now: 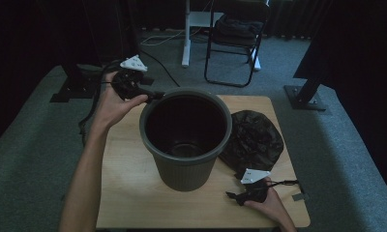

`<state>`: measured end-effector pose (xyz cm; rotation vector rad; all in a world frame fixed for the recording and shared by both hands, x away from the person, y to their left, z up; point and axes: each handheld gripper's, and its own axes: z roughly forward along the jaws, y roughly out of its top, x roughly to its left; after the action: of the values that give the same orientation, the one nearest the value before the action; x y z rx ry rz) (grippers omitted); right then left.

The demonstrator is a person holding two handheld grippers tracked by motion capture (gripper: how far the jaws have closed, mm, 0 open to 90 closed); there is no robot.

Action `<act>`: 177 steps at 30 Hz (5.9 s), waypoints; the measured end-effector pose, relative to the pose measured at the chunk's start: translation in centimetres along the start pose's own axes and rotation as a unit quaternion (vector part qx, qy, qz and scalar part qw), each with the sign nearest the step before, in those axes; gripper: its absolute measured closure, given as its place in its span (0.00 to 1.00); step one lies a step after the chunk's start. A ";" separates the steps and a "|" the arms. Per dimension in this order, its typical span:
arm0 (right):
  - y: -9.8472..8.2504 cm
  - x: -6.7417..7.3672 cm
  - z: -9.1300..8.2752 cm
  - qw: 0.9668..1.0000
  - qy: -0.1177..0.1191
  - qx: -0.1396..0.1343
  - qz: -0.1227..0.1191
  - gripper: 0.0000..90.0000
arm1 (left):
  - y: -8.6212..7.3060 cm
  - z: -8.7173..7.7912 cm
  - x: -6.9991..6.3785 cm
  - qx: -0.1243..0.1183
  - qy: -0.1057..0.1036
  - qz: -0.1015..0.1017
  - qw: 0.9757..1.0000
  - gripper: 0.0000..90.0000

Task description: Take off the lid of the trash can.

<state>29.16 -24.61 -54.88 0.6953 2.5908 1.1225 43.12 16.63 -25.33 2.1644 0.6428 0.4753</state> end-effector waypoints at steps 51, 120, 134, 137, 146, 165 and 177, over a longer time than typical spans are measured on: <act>-0.1 -0.1 0.0 1.000 0.004 0.002 0.003 0.22 | 0.6 5.4 0.3 0.062 -0.057 -0.006 0.996 0.83; -0.1 -0.1 -0.1 1.000 0.011 0.004 0.004 0.21 | 0.6 5.8 1.5 -0.001 -0.159 -0.087 0.983 0.83; -0.1 -0.1 -0.1 1.000 0.012 0.004 0.003 0.21 | 0.5 4.3 2.5 -0.016 -0.169 -0.107 0.980 0.83; -0.1 -0.1 -0.1 1.000 0.012 0.004 0.003 0.21 | 0.6 4.5 2.4 -0.017 -0.174 -0.112 0.978 0.83; -0.1 -0.1 -0.1 1.000 0.013 0.004 0.003 0.21 | 0.5 4.5 2.6 -0.008 -0.169 -0.116 0.979 0.83; -0.1 -0.1 -0.1 1.000 0.012 0.004 0.004 0.21 | -2.3 0.2 4.9 0.002 -0.183 -0.112 0.977 0.83; -0.1 -0.1 -0.1 1.000 0.013 0.005 0.004 0.21 | -4.6 -2.2 6.2 0.019 -0.199 -0.105 0.974 0.82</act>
<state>29.20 -24.79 -54.92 0.6993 2.6183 1.1304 45.62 24.13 -26.94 2.1127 0.6466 -0.0848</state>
